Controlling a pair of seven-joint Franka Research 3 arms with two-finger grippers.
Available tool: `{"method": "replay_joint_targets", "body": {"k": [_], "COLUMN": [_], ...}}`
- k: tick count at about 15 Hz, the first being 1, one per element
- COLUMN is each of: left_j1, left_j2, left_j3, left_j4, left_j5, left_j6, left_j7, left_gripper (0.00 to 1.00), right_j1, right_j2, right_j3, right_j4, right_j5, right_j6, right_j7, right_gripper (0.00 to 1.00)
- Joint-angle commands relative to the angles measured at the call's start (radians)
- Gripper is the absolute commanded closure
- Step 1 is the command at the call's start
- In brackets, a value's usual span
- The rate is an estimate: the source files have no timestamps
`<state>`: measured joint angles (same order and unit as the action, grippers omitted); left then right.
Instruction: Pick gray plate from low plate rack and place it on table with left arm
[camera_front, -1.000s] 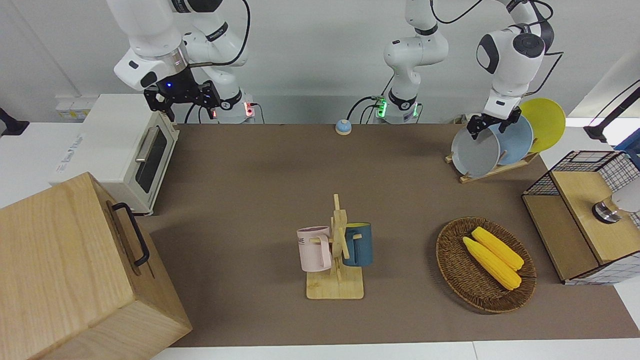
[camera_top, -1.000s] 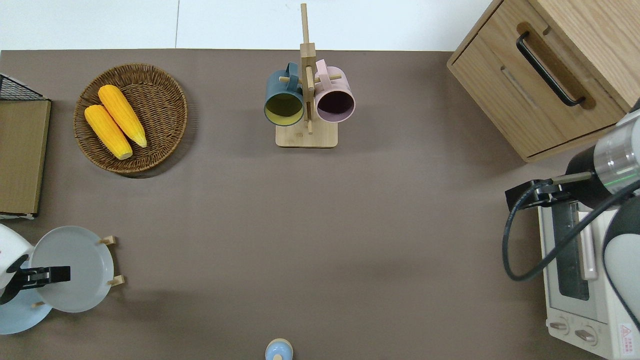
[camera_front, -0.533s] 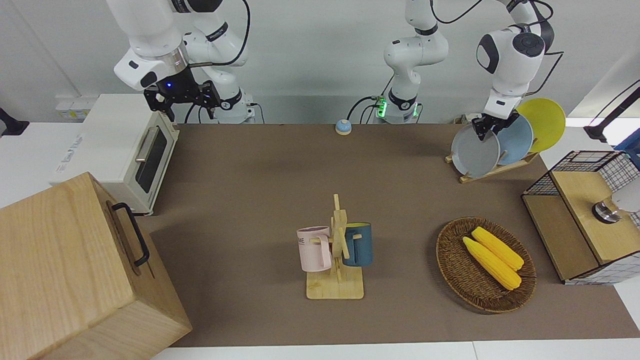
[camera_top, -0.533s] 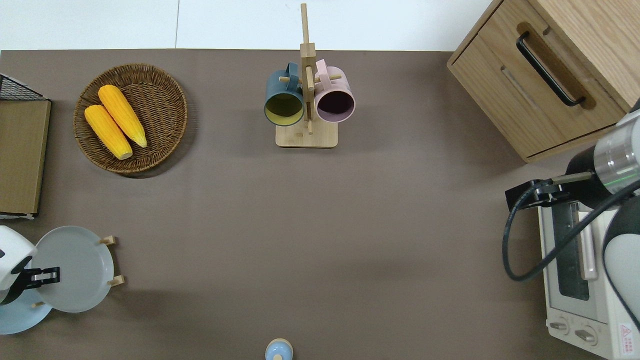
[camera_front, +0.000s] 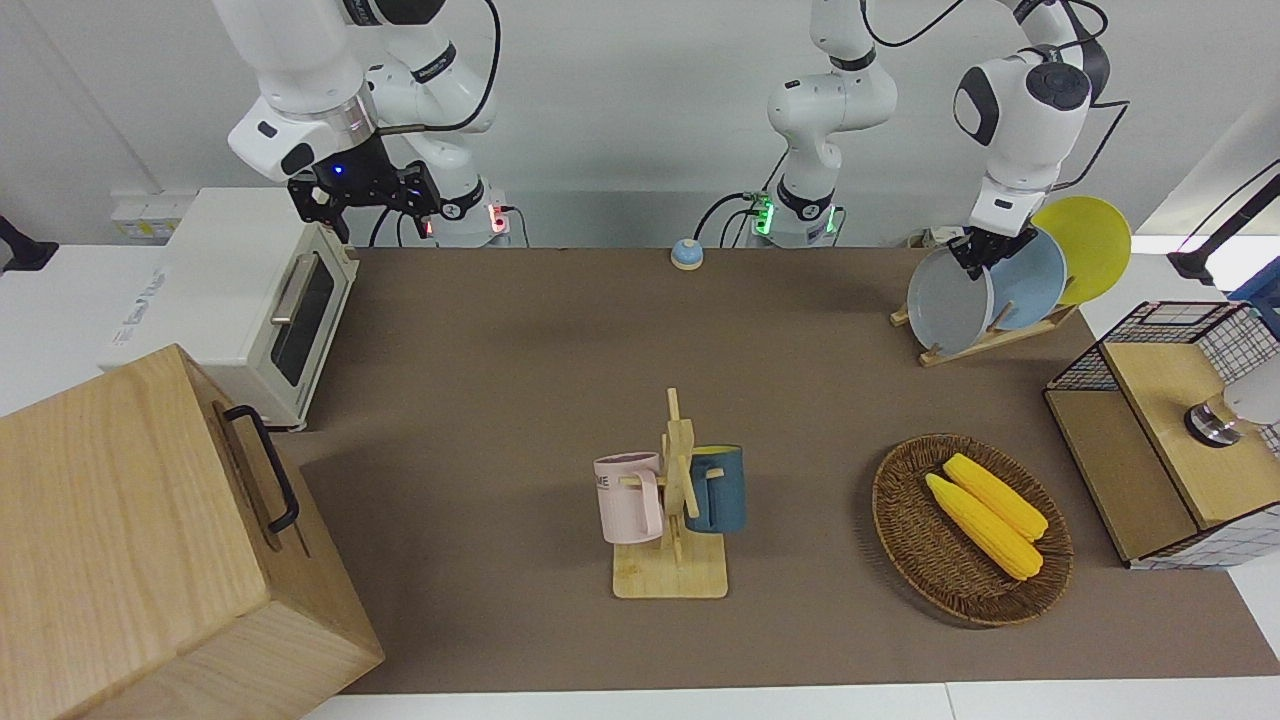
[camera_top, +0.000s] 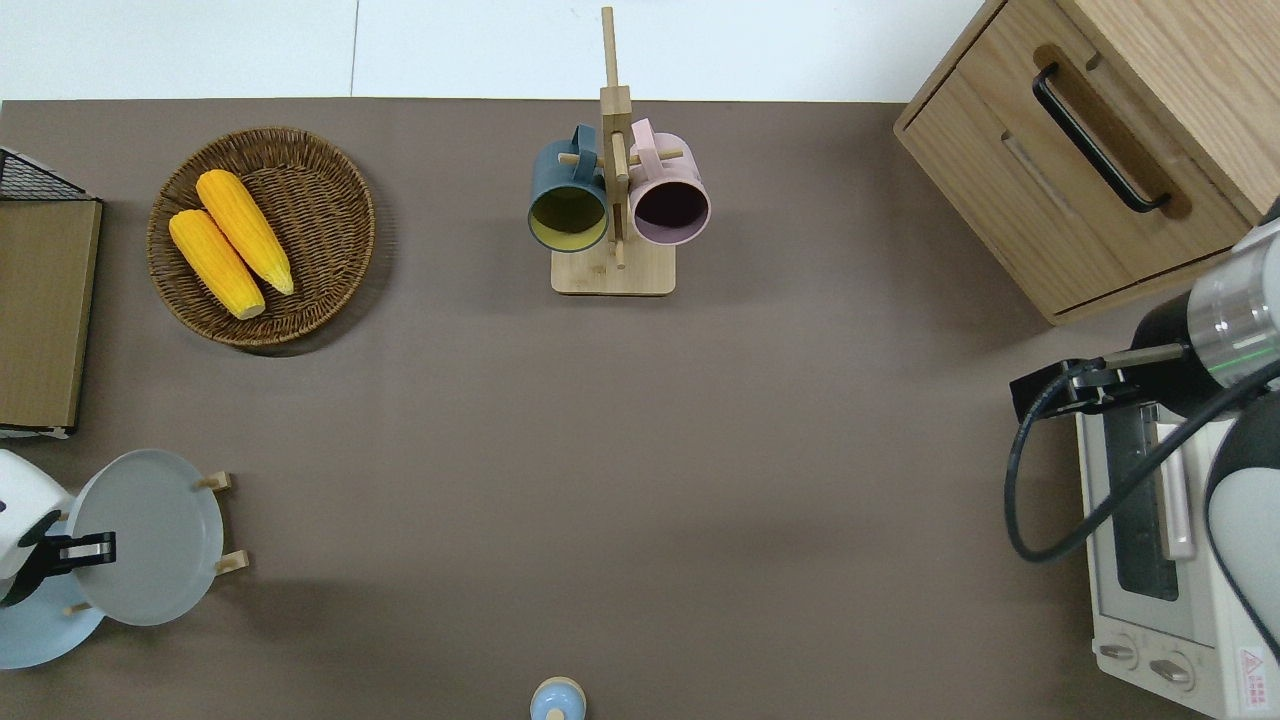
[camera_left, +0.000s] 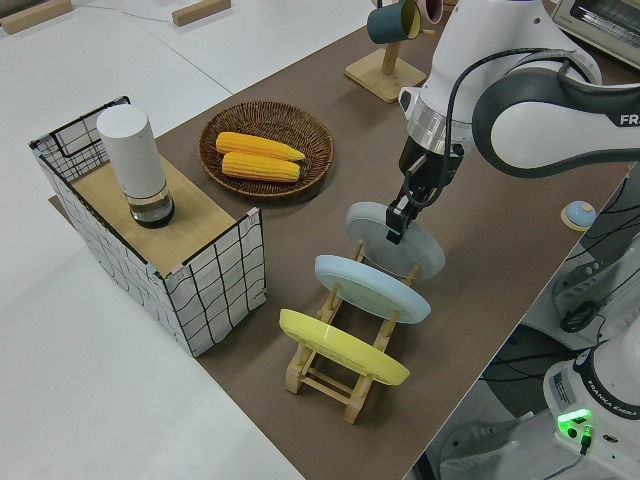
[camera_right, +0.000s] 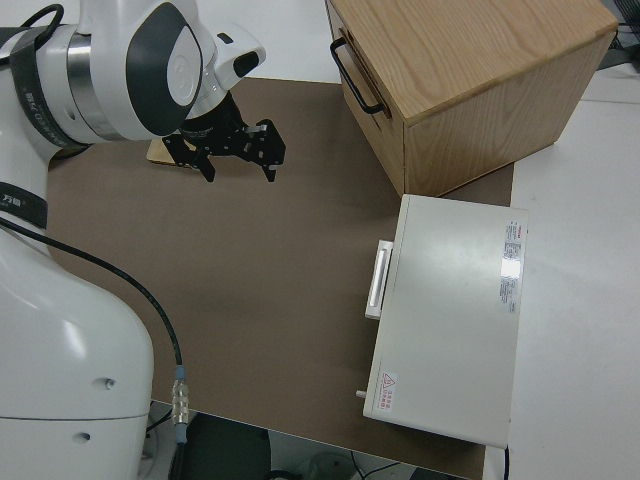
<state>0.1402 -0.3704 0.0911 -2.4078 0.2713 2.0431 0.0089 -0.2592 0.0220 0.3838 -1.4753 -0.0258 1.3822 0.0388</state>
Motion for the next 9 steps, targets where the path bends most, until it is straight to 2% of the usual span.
{"method": "replay_joint_targets", "body": {"k": [1, 5, 9], "left_j1": [-0.004, -0.017, -0.030], "left_j2": [-0.012, -0.010, -0.010], "left_j3": [-0.004, -0.030, -0.039], "left_j4": [0.053, 0.200, 0.251], "left_j5": [0.014, 0.006, 0.002], "left_j6": [-0.076, -0.256, -0.313], "left_j7": [0.006, 0.005, 0.005], "left_gripper": [0.87, 0.87, 0.87], "right_j1": [-0.023, -0.023, -0.023], "right_j2": [-0.004, -0.002, -0.002], "right_j3": [0.021, 0.021, 0.021], "right_j4": [0.007, 0.006, 0.007], "right_j5": [-0.006, -0.006, -0.006], "right_j6": [-0.012, -0.011, -0.011], "right_j7": [0.012, 0.012, 0.012], "right_gripper": [0.017, 0.017, 0.017]}}
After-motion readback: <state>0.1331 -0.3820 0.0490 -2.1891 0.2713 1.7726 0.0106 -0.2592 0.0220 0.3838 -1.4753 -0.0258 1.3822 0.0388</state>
